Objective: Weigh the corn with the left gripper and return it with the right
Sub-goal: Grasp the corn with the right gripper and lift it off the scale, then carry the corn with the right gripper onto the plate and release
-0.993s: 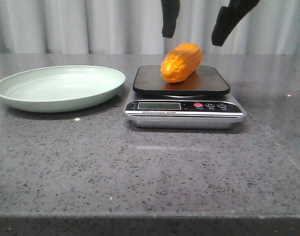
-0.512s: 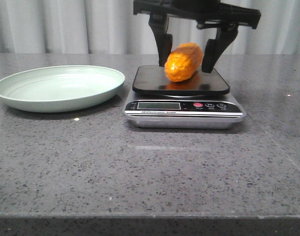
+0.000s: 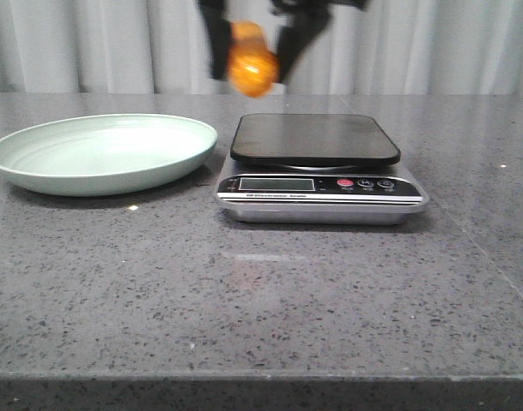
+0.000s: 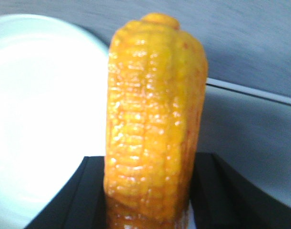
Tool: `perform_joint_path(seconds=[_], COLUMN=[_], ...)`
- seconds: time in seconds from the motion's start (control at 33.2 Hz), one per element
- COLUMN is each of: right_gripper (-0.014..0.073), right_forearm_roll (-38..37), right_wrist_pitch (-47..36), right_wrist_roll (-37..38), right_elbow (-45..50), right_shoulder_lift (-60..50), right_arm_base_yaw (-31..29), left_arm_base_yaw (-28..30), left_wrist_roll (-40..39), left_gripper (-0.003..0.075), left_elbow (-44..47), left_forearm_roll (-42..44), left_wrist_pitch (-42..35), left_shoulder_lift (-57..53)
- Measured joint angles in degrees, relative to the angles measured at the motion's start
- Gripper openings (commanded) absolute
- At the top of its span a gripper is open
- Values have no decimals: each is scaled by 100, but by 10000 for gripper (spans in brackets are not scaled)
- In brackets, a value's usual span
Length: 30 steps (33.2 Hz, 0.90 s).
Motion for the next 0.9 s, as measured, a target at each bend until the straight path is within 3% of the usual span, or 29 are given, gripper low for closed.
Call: perform_joint_path(seconds=[0.24, 0.42, 0.69, 0.9], right_gripper=[279, 300, 491, 506], right_forearm_roll=[478, 504, 539, 513], right_wrist_pitch=[-176, -118, -82, -59], right_wrist_roll=[-111, -111, -126, -126], right_elbow=[-703, -840, -849, -849], right_shoulder_lift=[778, 1243, 1357, 1283], right_arm_base_yaw=[342, 342, 342, 342], left_arm_base_yaw=[0, 0, 0, 0], left_wrist_roll=[0, 0, 0, 0], left_gripper=[134, 134, 134, 134], left_elbow=[0, 0, 0, 0], left_forearm_roll=[0, 0, 0, 0], left_wrist_pitch=[0, 0, 0, 0], left_shoulder_lift=[0, 0, 0, 0])
